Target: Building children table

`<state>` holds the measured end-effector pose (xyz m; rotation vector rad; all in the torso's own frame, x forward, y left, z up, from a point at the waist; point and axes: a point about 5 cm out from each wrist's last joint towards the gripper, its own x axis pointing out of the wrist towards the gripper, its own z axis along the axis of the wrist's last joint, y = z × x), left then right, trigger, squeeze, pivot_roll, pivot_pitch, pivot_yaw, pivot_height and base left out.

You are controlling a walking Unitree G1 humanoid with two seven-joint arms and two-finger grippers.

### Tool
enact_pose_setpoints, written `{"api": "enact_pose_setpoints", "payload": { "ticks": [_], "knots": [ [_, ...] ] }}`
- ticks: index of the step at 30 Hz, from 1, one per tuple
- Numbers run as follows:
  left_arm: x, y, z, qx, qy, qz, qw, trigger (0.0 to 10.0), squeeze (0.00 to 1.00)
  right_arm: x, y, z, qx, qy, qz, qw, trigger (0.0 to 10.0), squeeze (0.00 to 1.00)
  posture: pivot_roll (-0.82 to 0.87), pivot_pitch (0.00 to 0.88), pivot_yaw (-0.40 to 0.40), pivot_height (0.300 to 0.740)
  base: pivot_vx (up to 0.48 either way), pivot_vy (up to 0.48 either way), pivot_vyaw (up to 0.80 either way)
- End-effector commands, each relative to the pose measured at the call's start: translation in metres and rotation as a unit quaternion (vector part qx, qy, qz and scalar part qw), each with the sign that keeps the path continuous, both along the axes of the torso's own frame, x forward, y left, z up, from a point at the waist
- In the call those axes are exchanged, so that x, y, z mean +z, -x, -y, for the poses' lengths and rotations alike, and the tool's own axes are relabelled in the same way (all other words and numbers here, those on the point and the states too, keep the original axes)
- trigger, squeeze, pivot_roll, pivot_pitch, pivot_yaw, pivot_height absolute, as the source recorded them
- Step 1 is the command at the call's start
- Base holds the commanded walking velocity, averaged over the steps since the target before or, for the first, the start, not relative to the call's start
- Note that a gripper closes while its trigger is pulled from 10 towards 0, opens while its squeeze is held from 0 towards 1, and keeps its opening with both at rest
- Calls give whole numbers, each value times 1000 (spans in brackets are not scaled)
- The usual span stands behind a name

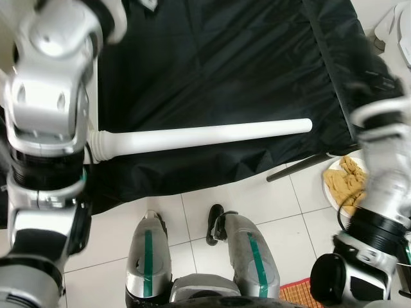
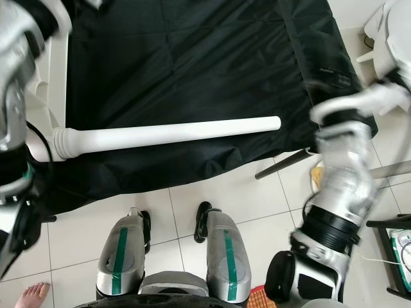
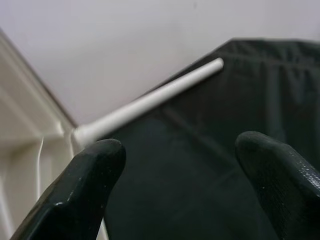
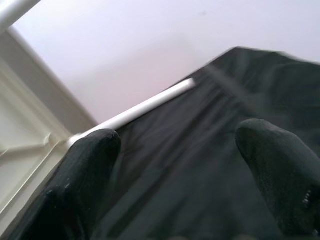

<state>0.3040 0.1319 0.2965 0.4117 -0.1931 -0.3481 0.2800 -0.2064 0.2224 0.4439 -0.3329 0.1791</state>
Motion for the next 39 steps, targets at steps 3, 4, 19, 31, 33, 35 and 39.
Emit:
{"api": "enact_pose_setpoints", "payload": {
  "ticks": [3,4,19,31,33,35,39],
  "knots": [
    [-19,9,-6,21,27,-23,999,10000,0,7,-8,-12,-3,49,27,998,10000,0,165,175,-53,740,0,0,0],
    [-30,15,-5,23,44,-41,998,10000,0,10,-12,-20,4,64,36,997,10000,0,167,174,-60,740,0,0,0],
    [-69,41,8,33,118,-54,991,10000,0,3,-13,-47,13,124,58,990,10000,0,197,148,-120,740,0,0,0],
    [-94,35,-12,162,163,-9,973,10000,0,-25,-18,-67,12,144,23,989,10000,0,184,128,-136,740,0,0,0],
    [-106,32,-22,193,181,-9,964,10000,0,-31,-20,-71,12,157,24,987,10000,0,177,109,-139,740,0,0,0],
    [-110,32,-24,198,189,-8,962,10000,0,-33,-20,-72,12,161,24,987,10000,0,176,107,-138,740,0,0,0],
    [-121,31,-26,202,199,-3,959,10000,0,-43,-23,-74,2,182,21,983,10000,0,173,84,-135,740,0,0,0]
  ]
}}
